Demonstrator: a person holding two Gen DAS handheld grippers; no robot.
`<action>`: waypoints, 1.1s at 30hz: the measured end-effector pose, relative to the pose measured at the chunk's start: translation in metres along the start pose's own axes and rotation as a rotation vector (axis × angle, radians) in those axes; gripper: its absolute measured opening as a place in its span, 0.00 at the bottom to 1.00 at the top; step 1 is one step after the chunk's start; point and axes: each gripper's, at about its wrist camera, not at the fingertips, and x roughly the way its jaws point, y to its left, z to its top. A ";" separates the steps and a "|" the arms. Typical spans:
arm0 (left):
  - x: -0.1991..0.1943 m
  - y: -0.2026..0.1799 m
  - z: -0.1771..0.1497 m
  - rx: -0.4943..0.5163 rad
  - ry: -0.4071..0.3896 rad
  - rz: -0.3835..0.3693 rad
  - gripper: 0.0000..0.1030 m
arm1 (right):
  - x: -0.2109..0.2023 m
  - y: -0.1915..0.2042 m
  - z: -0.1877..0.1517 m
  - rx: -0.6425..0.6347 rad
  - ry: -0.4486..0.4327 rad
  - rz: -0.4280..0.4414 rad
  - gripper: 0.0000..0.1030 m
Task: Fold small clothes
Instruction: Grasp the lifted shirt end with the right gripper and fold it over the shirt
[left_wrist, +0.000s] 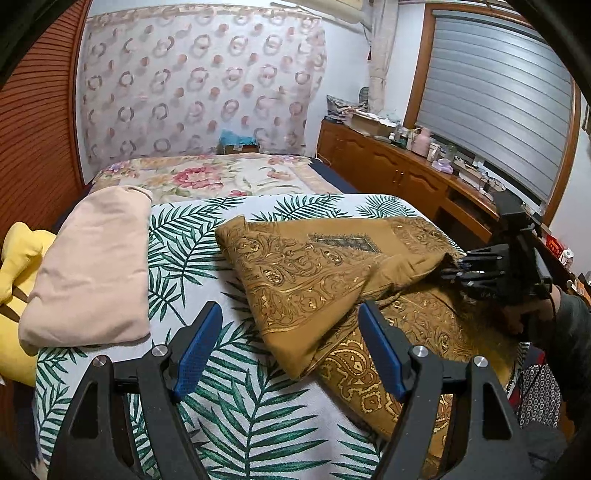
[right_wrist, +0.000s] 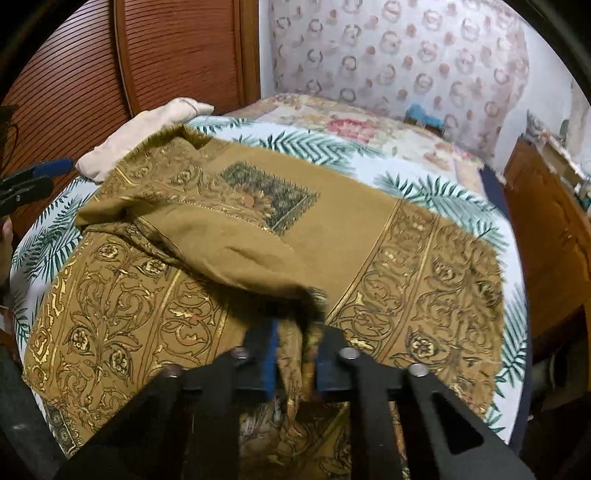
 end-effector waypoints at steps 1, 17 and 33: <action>0.000 0.000 0.000 0.000 -0.001 0.000 0.75 | -0.007 0.002 -0.003 0.007 -0.023 0.006 0.08; -0.010 -0.012 0.002 0.019 -0.038 -0.024 0.75 | -0.127 0.008 -0.051 0.061 -0.244 0.001 0.07; -0.008 -0.029 0.004 0.058 -0.039 -0.035 0.75 | -0.131 -0.022 -0.107 0.211 -0.104 -0.109 0.07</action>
